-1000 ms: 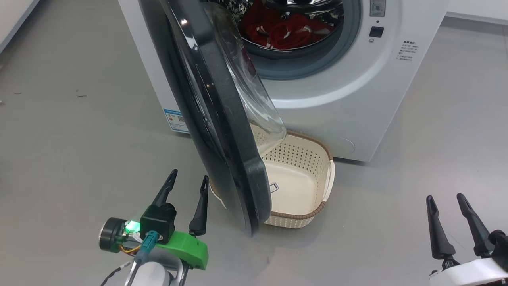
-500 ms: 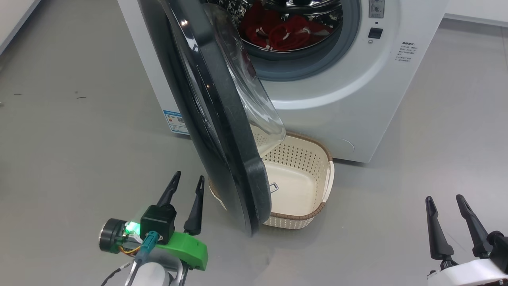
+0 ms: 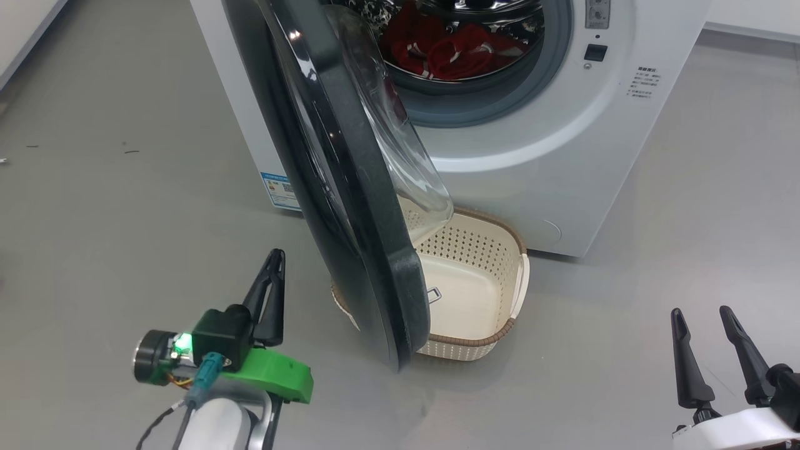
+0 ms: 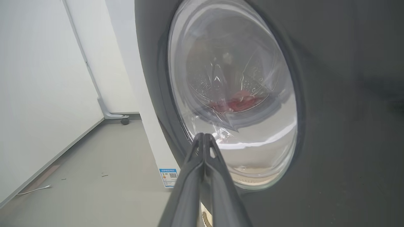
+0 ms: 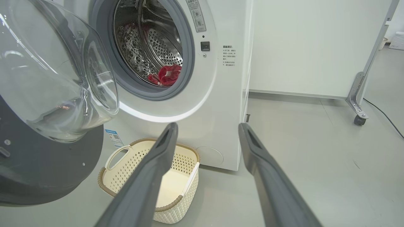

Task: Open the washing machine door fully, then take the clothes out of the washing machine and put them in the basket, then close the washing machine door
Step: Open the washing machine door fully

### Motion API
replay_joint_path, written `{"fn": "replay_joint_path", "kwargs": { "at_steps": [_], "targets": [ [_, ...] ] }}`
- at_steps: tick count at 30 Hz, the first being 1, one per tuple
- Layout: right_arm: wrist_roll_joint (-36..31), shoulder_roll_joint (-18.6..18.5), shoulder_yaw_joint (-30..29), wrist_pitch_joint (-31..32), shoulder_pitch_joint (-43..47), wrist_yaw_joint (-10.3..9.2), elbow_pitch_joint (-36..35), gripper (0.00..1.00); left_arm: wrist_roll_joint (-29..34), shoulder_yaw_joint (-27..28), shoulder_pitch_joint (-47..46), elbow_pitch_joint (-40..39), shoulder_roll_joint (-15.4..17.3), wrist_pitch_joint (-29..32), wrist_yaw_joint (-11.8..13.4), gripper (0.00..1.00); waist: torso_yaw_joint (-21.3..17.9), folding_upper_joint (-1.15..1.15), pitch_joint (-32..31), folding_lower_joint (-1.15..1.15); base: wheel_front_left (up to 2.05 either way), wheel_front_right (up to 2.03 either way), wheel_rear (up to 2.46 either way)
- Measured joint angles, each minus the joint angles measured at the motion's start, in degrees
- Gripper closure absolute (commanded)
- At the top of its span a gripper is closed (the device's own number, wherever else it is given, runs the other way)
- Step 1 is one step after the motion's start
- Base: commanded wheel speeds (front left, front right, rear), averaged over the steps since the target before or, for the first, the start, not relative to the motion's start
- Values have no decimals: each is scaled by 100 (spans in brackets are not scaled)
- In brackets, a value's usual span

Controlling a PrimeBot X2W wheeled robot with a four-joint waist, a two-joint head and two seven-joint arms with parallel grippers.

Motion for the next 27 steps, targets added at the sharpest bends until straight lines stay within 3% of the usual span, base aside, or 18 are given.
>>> {"fn": "replay_joint_path", "kwargs": {
  "at_steps": [5, 13, 21, 27],
  "targets": [
    [-3, 18, -34, -13, -1, 11, 1, 0, 34, 234, -44, -531, 3, 0, 0, 100, 19, 0, 0, 0, 0, 0, 0],
    [-67, 45, -87, -14, -3, 24, 2, 0, 51, 344, -596, -2016, 1, -31, 0, 100, 36, 0, -4, 0, 0, 0, 0],
    [-130, 77, -83, -14, -21, 54, 40, 0, 13, -786, -849, -3059, 4, -34, 0, 100, -7, 0, -33, 0, 0, 0, 0],
    [-163, 118, -75, -14, -25, 81, 88, 0, -129, -1920, -850, -3116, 11, -33, -31, 100, -67, 0, -63, 0, 0, 0, 0]
  ]
}}
